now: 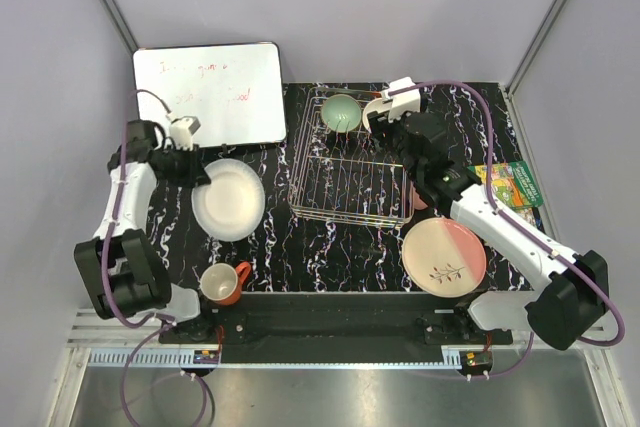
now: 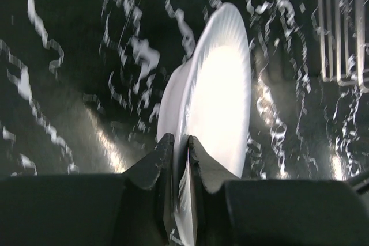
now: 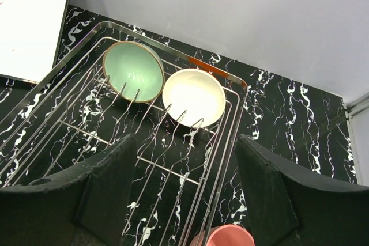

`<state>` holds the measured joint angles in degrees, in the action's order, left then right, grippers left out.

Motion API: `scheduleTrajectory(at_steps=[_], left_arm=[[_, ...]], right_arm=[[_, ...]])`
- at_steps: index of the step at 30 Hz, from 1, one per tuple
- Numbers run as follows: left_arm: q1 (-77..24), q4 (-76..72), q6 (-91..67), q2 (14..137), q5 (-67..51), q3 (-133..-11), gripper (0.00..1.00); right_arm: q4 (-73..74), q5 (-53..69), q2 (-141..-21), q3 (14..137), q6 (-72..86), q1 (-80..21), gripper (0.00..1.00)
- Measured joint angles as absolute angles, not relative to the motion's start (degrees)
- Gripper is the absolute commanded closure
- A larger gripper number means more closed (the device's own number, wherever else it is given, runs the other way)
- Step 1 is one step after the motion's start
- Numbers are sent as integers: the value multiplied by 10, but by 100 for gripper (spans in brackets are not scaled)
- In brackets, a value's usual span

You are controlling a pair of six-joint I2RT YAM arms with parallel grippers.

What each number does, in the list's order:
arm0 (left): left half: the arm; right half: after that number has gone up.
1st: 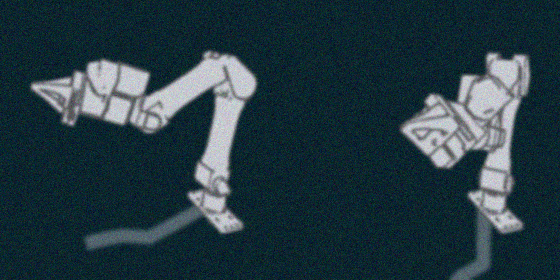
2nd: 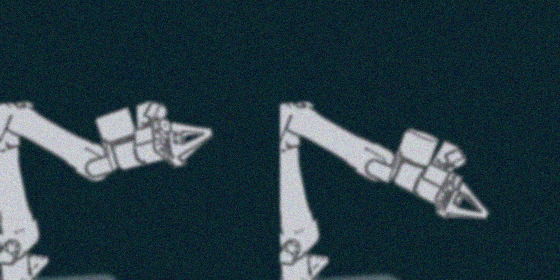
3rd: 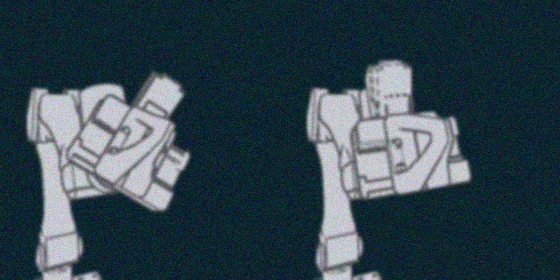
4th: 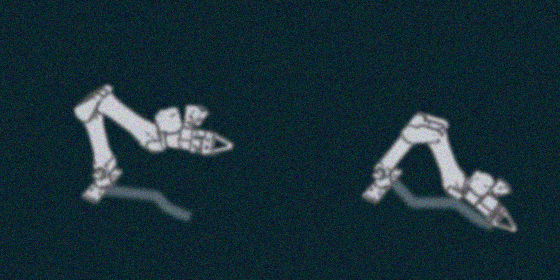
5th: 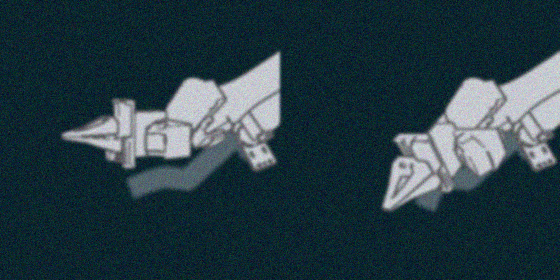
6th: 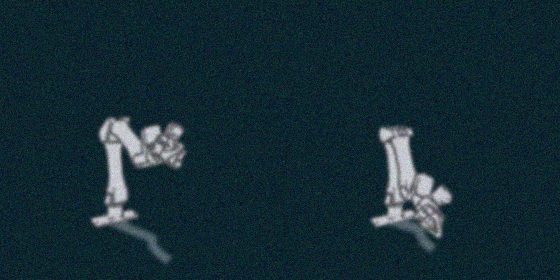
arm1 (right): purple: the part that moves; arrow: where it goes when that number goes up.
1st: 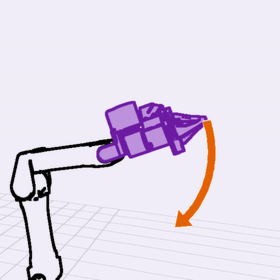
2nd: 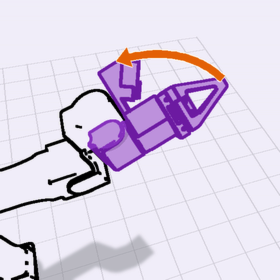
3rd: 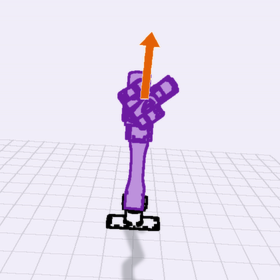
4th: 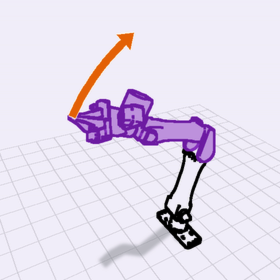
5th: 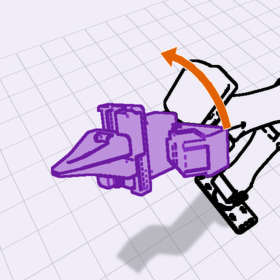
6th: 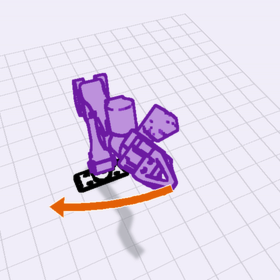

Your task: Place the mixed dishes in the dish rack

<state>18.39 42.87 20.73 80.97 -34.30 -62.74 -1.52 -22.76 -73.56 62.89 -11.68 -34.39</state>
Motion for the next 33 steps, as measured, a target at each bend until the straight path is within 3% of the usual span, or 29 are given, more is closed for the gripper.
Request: scheduleTrajectory(at_steps=[6, 14, 33], left_arm=[[66, 387, 121, 845, -275, -726, 100], [-6, 360, 89, 900, -190, -855, 100], [-70, 362, 104, 911, -100, -845, 100]], right_arm=[[-19, -228, -731, 621, -111, -344, 24], [-19, -228, -722, 611, -107, -344, 24], [-23, -231, -715, 603, -106, -344, 27]])
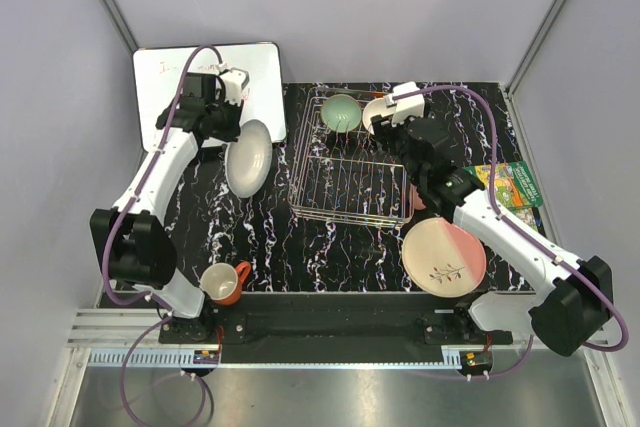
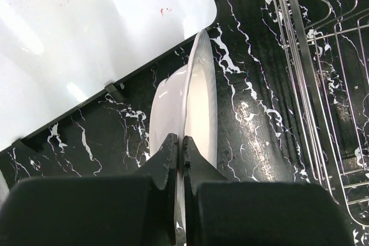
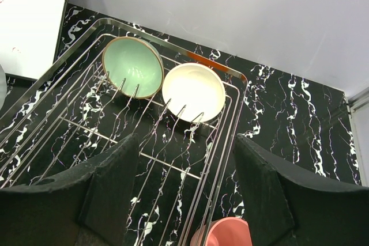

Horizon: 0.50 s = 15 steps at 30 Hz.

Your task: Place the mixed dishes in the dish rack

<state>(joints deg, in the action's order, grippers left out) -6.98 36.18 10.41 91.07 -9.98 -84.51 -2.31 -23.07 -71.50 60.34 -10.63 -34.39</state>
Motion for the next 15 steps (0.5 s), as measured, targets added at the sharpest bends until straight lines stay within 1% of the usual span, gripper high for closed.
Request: scheduleTrajectory(at_steps=[9, 12, 15], left_arm=[[-104, 366, 135, 911, -62, -853, 100], [-114, 390, 147, 920, -47, -885, 100], [-123, 411, 160, 937, -27, -943, 100]], right_arm=[[-23, -235, -710, 598, -106, -344, 26], [-23, -235, -710, 598, -105, -344, 26], [-23, -235, -710, 597, -103, -344, 27]])
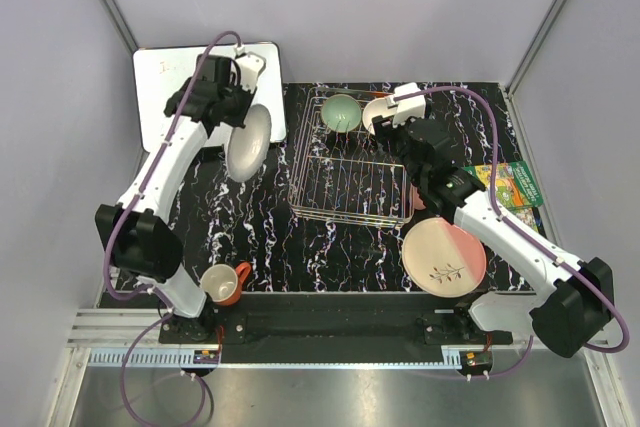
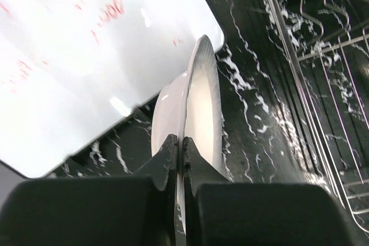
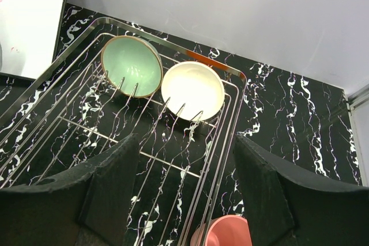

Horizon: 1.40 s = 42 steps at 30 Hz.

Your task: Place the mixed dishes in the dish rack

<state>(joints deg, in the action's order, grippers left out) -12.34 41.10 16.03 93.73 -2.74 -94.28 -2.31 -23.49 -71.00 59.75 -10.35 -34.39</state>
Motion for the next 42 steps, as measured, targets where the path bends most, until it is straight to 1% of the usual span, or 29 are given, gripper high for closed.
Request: scheduleTrajectory(at_steps=[5, 10, 22, 32, 42], left_arm=[[-143, 425, 182, 961, 12, -1035, 100], [-171, 439, 197, 972, 36, -1089, 100], [-243, 478, 224, 1007, 79, -1162, 100], [-294, 479, 250, 1028, 125, -1234, 100], [-342, 479, 269, 1060, 163, -1266, 100]], right_arm=[[-24, -235, -709, 593, -102, -344, 26], [-26, -241, -706, 587, -102, -344, 27], [-50, -267, -670, 550, -100, -344, 27], [-53, -275, -642, 522, -87, -344, 27], [-58, -276, -618, 504, -71, -344, 27]])
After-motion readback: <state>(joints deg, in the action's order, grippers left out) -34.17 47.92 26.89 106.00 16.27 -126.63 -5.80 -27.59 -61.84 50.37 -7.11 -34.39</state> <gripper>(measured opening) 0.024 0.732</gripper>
